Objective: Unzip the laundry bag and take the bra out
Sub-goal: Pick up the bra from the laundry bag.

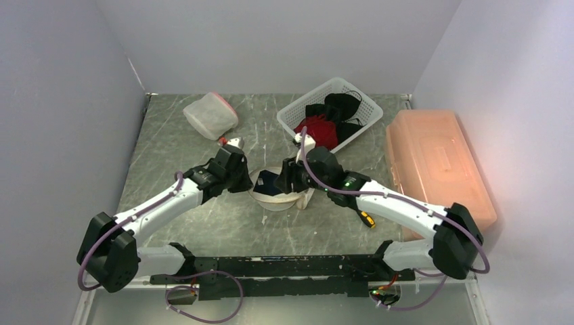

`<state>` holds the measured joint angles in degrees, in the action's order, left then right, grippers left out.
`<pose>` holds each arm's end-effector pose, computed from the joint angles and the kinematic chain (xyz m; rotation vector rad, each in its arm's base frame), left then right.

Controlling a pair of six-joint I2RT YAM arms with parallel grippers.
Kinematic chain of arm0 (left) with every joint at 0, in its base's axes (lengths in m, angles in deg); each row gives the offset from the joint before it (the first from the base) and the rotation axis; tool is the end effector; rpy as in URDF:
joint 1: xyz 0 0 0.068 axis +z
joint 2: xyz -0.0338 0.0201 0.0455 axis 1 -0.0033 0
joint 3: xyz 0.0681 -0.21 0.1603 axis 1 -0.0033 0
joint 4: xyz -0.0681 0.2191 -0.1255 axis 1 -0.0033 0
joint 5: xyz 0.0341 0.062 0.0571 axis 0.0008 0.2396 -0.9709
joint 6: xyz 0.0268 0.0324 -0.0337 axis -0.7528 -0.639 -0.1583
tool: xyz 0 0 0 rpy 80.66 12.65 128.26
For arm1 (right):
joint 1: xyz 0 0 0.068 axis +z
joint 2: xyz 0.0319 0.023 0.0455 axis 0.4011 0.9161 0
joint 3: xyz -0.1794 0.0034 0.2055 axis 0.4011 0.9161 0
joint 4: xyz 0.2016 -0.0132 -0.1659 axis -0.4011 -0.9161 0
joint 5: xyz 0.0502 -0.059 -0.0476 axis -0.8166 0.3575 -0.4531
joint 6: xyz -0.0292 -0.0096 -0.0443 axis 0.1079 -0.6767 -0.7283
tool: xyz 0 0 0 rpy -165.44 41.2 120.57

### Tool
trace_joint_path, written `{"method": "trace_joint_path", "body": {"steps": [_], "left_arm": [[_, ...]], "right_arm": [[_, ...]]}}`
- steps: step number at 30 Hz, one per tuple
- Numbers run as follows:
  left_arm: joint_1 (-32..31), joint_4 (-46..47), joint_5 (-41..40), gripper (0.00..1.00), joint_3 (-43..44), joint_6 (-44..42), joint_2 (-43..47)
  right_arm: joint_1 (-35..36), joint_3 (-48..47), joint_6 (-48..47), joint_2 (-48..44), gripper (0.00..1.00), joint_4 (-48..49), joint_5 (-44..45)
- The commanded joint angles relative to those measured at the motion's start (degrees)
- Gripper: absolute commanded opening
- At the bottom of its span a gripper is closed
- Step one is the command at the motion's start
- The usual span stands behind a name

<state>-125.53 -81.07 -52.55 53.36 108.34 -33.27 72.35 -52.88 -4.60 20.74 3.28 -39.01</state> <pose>0.2090 -0.1473 0.2398 -0.1604 2.4582 -0.5390 0.1857 0.2148 0.2742 -0.4339 2.1316 0.8730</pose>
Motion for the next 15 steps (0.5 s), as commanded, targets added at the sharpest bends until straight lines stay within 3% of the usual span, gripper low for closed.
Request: {"method": "trace_joint_path", "body": {"steps": [1,10,15], "left_arm": [[-0.31,-2.06,-2.85,0.03,1.47,1.49,-0.33],[-0.31,-2.53,-3.16,0.03,2.23,2.07,-0.72],[-0.3,-1.7,-2.45,0.03,2.58,3.06,-2.6]], "right_arm": [[1.47,-3.89,-0.19,4.11,0.54,5.83,-1.79],[1.43,-8.93,-1.45,19.35,0.54,4.67,2.06],[1.08,-10.61,-1.35,23.97,0.63,2.73,9.05]]}}
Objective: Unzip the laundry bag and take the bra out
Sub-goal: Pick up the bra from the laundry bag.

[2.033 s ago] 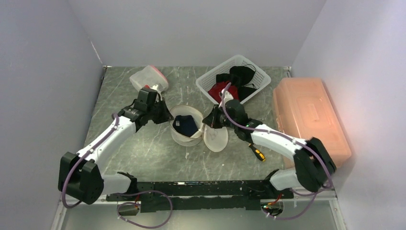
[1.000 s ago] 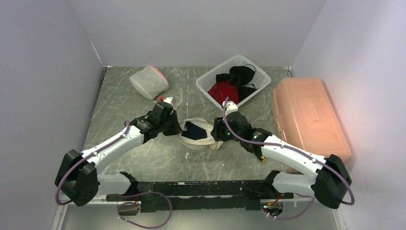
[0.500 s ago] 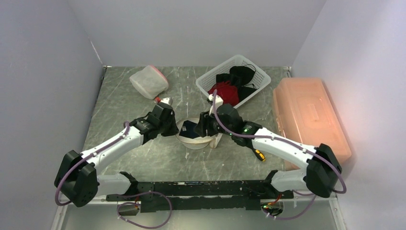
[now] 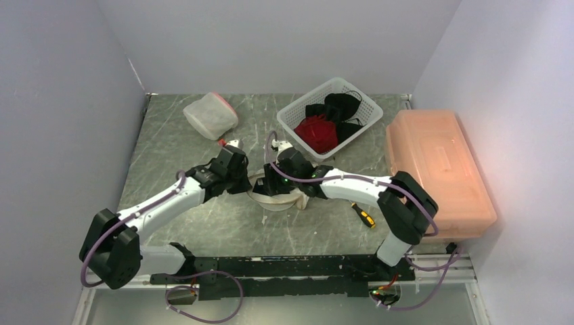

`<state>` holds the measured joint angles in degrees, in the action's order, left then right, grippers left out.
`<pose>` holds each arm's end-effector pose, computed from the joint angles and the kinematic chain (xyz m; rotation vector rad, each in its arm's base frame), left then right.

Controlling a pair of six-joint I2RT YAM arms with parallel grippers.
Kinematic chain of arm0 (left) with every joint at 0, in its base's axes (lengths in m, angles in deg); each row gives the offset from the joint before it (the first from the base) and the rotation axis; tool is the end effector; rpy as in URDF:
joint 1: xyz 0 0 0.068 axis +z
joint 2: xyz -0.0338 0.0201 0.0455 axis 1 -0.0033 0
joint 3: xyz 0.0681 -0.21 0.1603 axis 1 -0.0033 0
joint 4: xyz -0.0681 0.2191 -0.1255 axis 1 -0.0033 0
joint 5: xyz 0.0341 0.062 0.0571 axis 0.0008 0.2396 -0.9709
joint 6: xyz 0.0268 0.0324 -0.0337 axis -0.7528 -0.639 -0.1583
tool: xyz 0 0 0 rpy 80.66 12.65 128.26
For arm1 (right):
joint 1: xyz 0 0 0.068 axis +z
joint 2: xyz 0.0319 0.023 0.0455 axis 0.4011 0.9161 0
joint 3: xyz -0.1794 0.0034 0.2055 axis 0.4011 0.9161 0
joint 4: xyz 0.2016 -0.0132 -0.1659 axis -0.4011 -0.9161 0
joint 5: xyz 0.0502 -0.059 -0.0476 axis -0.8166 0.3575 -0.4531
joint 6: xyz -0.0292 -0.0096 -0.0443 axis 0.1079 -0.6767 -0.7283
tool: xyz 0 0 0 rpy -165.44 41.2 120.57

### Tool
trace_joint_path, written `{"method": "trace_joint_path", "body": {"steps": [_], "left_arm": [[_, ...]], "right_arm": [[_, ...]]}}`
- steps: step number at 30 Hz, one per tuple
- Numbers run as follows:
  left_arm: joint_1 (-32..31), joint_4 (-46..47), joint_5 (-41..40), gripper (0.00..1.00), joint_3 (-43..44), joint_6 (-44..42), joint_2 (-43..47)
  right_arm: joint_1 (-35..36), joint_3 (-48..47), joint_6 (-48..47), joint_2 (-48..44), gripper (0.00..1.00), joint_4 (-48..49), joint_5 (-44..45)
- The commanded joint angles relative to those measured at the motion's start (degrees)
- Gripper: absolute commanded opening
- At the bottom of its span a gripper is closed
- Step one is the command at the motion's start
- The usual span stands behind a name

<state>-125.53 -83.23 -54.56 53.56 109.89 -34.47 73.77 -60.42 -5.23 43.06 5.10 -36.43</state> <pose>0.2096 -0.1462 0.2333 -0.2099 2.4938 -0.4746 0.2260 0.2716 0.2038 -0.4827 2.3385 0.7070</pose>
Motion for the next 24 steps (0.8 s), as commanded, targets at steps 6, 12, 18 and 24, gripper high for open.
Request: {"method": "trace_joint_path", "body": {"steps": [6,12,18,24], "left_arm": [[-0.3,2.25,1.37,0.03,2.4,2.5,-4.1],[-0.31,3.39,1.99,0.03,1.72,3.1,-5.48],[-0.3,3.31,2.08,0.03,1.91,3.18,-6.22],[-0.29,3.41,1.72,0.03,1.72,3.25,-5.97]], "right_arm": [[-1.33,-2.38,0.35,3.92,0.74,1.29,10.98],[-2.84,-1.28,1.42,5.43,0.78,2.84,8.82],[-2.57,-1.2,0.77,7.08,0.78,4.75,2.85],[-2.0,-1.38,0.08,10.62,0.73,3.34,3.1]]}}
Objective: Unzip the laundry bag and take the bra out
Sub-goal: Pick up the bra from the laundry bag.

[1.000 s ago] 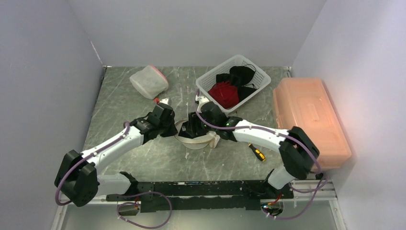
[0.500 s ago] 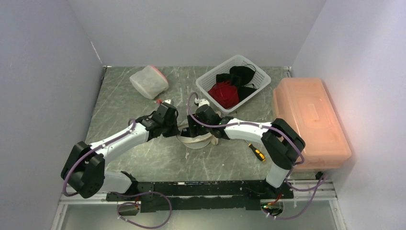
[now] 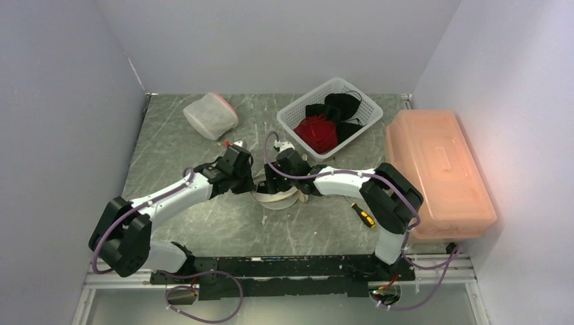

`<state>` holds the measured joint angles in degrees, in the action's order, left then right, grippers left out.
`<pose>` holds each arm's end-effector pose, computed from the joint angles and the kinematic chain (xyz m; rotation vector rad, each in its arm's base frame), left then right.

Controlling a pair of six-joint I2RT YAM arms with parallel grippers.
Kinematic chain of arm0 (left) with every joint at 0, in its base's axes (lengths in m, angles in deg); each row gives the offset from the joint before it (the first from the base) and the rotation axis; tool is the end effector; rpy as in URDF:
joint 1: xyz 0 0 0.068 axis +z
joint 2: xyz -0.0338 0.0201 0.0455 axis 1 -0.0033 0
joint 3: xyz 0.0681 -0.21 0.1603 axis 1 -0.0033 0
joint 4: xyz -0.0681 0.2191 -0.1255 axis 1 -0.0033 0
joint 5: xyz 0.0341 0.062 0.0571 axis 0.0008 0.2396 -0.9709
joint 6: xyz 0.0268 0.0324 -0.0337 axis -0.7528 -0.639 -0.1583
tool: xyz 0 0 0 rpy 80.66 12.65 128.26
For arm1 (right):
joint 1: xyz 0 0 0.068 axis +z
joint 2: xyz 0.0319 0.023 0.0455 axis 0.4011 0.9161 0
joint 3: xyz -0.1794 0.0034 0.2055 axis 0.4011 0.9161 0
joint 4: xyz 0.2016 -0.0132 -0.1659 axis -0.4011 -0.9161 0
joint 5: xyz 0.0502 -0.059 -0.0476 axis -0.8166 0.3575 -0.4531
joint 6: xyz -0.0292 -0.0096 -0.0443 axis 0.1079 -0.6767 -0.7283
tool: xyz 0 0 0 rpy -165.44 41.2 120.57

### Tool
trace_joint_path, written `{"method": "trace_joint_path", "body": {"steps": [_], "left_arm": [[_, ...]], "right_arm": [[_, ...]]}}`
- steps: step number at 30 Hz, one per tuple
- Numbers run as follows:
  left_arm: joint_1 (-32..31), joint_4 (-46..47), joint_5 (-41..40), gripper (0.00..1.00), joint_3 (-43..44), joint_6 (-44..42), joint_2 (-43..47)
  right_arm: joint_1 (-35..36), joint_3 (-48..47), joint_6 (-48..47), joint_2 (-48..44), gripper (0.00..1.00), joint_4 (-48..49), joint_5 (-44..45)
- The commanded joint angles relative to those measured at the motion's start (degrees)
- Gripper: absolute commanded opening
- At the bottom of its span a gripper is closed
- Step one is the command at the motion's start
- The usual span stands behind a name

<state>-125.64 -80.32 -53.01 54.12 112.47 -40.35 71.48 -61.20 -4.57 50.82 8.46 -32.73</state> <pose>0.2227 -0.1575 0.2147 -0.2546 2.5447 -0.4904 0.2495 0.2731 0.1664 -0.3949 2.3895 0.5870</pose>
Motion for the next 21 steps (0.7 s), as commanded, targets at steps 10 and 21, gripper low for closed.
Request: {"method": "trace_joint_path", "body": {"steps": [10,21], "left_arm": [[-0.16,0.74,1.06,0.03,0.93,1.05,-1.2],[-0.21,-0.14,0.3,0.03,1.12,1.2,0.8]], "right_arm": [[1.22,0.85,0.25,5.29,0.29,0.03,1.09],[1.27,4.3,0.1,-8.52,0.0,1.94,-1.42]]}}
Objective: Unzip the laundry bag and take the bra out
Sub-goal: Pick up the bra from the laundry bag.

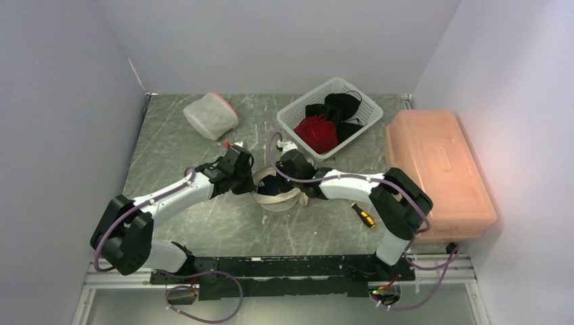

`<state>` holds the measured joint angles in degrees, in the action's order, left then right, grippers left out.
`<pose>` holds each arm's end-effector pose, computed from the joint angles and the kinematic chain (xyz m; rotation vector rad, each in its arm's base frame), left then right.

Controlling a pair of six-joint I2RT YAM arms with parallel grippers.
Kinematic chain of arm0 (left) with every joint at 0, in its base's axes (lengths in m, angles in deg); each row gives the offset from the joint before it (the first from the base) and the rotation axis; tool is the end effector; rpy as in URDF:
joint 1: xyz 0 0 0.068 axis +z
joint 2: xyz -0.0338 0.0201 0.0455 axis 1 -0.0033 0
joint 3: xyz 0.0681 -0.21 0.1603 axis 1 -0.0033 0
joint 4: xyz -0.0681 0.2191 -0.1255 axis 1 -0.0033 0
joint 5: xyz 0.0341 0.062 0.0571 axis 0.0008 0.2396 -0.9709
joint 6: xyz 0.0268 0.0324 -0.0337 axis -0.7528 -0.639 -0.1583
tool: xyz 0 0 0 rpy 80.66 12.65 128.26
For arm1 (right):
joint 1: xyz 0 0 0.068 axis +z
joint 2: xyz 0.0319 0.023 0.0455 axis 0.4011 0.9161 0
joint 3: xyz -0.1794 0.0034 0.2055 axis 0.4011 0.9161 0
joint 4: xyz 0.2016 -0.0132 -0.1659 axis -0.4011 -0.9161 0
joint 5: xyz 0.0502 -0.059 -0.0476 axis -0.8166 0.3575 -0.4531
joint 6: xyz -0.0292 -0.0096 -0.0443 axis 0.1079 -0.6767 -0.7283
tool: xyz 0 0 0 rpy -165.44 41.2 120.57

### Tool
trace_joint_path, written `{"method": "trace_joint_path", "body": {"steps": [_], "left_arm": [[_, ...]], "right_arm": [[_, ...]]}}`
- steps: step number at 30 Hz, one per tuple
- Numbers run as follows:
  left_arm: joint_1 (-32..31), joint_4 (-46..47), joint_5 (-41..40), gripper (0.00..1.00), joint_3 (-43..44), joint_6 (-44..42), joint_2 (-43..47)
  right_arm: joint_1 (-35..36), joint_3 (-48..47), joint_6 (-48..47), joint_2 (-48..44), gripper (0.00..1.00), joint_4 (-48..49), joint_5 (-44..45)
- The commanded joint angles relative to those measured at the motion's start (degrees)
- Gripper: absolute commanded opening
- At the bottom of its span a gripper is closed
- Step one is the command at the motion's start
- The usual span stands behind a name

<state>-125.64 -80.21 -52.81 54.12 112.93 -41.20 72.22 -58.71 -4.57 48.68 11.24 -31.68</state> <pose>0.2240 -0.1585 0.2110 -0.2641 2.5579 -0.4873 0.2416 0.2704 0.1704 -0.3918 2.3448 0.6015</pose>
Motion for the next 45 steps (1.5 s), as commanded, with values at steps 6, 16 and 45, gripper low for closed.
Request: {"method": "trace_joint_path", "body": {"steps": [6,16,45], "left_arm": [[-0.13,-0.55,-0.4,0.03,1.12,1.17,2.29],[-0.05,-3.02,-0.53,0.03,5.83,0.6,3.12],[-0.03,-1.81,5.58,0.03,10.66,-0.85,-3.82]], "right_arm": [[0.54,3.13,-0.4,-13.46,0.0,-1.49,-3.17],[0.48,5.78,-1.79,-18.36,0.0,-0.54,-8.45],[0.43,8.13,-6.21,-33.24,0.0,1.53,-9.95]]}}
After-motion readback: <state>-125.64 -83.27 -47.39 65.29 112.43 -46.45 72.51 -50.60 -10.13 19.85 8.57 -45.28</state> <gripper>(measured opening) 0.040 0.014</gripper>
